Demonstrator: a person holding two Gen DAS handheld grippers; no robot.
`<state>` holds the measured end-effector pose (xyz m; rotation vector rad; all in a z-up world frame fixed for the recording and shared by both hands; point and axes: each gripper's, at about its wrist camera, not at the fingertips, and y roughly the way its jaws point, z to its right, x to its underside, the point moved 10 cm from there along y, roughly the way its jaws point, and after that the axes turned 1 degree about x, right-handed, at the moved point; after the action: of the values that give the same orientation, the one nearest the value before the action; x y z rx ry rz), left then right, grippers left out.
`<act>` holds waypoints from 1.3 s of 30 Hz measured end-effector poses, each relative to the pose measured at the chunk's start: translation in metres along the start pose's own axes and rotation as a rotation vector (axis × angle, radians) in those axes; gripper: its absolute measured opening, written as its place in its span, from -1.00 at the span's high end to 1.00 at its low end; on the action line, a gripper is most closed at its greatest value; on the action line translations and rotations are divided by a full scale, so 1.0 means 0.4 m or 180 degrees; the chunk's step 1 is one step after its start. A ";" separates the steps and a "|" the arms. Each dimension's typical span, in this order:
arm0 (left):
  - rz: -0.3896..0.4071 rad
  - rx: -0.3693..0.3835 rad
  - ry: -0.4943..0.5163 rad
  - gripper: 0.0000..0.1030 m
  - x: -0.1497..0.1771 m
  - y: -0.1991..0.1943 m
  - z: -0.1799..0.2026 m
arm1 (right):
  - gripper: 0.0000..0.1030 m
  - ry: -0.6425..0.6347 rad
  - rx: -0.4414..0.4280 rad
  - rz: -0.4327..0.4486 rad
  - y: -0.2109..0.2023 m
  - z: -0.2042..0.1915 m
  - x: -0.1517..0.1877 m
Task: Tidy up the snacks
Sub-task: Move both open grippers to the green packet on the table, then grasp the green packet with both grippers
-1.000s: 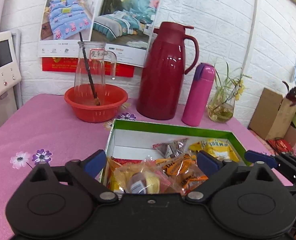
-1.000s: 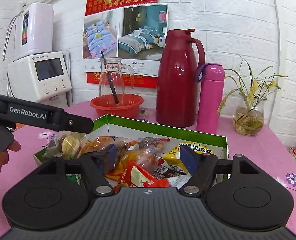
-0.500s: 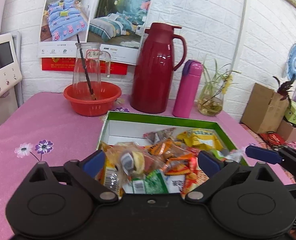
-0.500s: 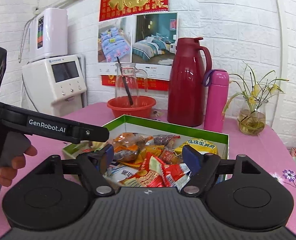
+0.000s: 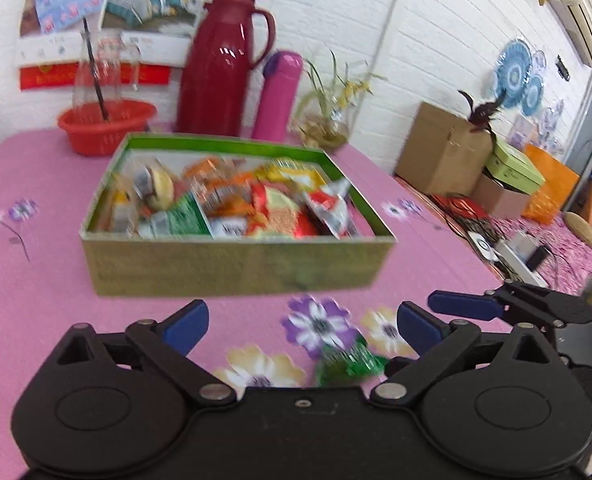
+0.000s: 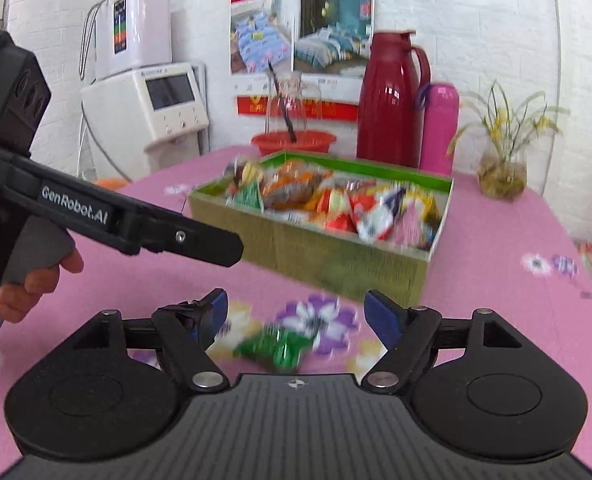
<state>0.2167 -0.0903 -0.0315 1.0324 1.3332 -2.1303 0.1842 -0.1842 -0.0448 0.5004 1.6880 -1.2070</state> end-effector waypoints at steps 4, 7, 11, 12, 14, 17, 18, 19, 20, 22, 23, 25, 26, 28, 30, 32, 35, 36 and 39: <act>-0.0182 0.0157 -0.0054 -1.00 0.047 0.032 0.018 | -1.00 -0.0040 0.0001 -0.0105 -0.001 -0.002 0.055; -0.0311 0.0231 -0.0081 -1.00 0.065 0.059 0.029 | -1.00 -0.0026 -0.0009 -0.0168 0.014 -0.003 0.075; -0.0410 0.0307 -0.0055 -0.76 0.079 0.087 0.045 | -1.00 -0.0055 -0.0047 -0.0216 0.042 -0.018 0.087; -0.0428 0.0314 -0.0039 -0.73 0.082 0.094 0.049 | -1.00 -0.0071 -0.0061 -0.0216 0.045 -0.023 0.092; -0.0444 0.0322 -0.0017 -0.57 0.084 0.107 0.053 | -1.00 -0.0090 -0.0087 -0.0225 0.058 -0.032 0.092; -0.0476 0.0343 0.0009 -0.11 0.088 0.125 0.054 | -0.98 -0.0082 -0.0097 -0.0251 0.076 -0.037 0.095; -0.0492 0.0360 0.0013 -0.04 0.090 0.131 0.054 | -0.94 -0.0076 -0.0094 -0.0261 0.081 -0.038 0.096; -0.0508 0.0368 0.0015 -0.01 0.092 0.138 0.054 | -0.89 -0.0070 -0.0098 -0.0269 0.086 -0.037 0.096; -0.0521 0.0369 0.0016 -0.01 0.095 0.143 0.052 | -0.88 -0.0064 -0.0104 -0.0273 0.090 -0.036 0.096; -0.0497 0.0377 0.0018 0.03 0.095 0.150 0.049 | -0.82 -0.0065 -0.0103 -0.0286 0.099 -0.034 0.096; -0.0494 0.0380 0.0025 0.06 0.093 0.152 0.049 | -0.66 -0.0072 -0.0103 -0.0295 0.103 -0.033 0.096; -0.0515 0.0426 0.0045 0.10 0.094 0.155 0.051 | -0.35 -0.0064 -0.0104 -0.0324 0.111 -0.030 0.100; -0.0509 0.0425 0.0070 0.09 0.095 0.156 0.053 | -0.31 -0.0055 -0.0097 -0.0318 0.112 -0.029 0.098; -0.0474 0.0413 0.0112 0.10 0.095 0.155 0.055 | -0.30 -0.0019 -0.0109 -0.0316 0.114 -0.025 0.095; -0.0456 0.0419 0.0083 0.12 0.097 0.152 0.053 | -0.28 -0.0026 -0.0110 -0.0319 0.113 -0.025 0.096; -0.0434 0.0427 0.0071 0.22 0.098 0.145 0.055 | -0.24 -0.0070 -0.0084 -0.0307 0.109 -0.029 0.096; -0.0399 0.0423 0.0114 0.22 0.094 0.128 0.064 | -0.23 -0.0102 -0.0083 -0.0276 0.098 -0.035 0.092; -0.0377 0.0423 0.0133 0.23 0.087 0.122 0.068 | -0.23 -0.0112 -0.0082 -0.0254 0.092 -0.037 0.088; -0.0275 0.0421 0.0192 0.23 0.059 0.097 0.080 | -0.23 -0.0147 -0.0059 -0.0144 0.073 -0.040 0.060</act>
<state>0.2165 -0.1355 -0.0638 1.1176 1.3008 -2.2948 0.1882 -0.1621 -0.0794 0.4221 1.6775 -1.2254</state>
